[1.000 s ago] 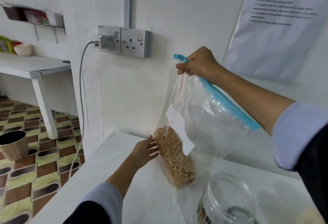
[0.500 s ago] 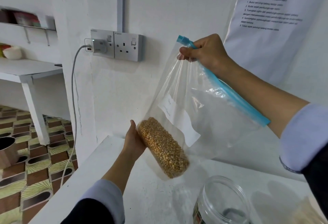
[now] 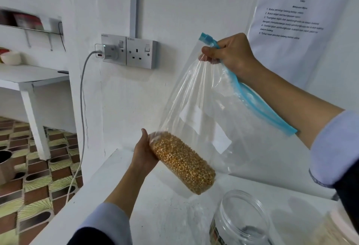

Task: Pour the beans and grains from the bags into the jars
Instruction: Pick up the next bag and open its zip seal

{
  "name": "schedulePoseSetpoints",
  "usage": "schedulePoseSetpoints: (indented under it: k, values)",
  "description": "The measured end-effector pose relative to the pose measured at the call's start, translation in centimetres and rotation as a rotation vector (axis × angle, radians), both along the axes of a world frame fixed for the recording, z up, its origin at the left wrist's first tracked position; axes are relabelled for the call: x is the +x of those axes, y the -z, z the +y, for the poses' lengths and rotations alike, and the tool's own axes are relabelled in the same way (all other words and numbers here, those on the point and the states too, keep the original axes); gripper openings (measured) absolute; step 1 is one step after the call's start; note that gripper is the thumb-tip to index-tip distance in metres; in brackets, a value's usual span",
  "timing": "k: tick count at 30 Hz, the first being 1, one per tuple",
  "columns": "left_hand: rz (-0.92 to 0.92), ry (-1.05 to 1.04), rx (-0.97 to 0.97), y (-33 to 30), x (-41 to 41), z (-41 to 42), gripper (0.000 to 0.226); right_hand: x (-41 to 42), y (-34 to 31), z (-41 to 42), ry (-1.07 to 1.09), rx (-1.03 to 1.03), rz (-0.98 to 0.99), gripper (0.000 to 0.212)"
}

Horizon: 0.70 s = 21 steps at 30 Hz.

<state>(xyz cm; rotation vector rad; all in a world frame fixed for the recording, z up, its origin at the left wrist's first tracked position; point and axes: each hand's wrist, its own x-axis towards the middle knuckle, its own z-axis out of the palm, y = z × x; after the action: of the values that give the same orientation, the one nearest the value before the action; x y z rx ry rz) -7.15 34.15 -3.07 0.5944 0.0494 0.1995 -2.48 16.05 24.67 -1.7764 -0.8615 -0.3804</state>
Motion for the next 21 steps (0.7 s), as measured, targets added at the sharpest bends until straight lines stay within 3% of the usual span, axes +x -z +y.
schedulePoseSetpoints:
  k: [3,5,8,11,17,21]
  values:
    - [-0.059,-0.061,-0.059,-1.2,-0.2,0.2,0.028,-0.3,-0.7,-0.5,0.018,0.023,-0.001,0.017]
    - [-0.059,-0.16,0.015,-2.4,0.1,0.5,0.018,-0.8,-1.2,-1.4,0.02,0.044,0.001,0.011]
    - [0.018,-0.448,0.226,-5.0,0.4,1.5,0.037,-1.3,-1.0,-3.3,0.007,0.099,0.043,0.01]
    - [0.065,-0.61,0.305,-7.7,-0.5,2.7,0.03,-1.2,-0.1,-5.9,-0.002,0.178,0.132,0.018]
    - [-0.025,-0.659,0.481,-13.0,-2.5,3.3,0.022,-1.3,1.2,-9.2,-0.001,0.291,0.325,0.019]
    - [-0.036,-0.636,0.445,-14.6,-2.9,3.5,0.017,-1.9,0.3,-9.5,0.02,0.294,0.321,0.025]
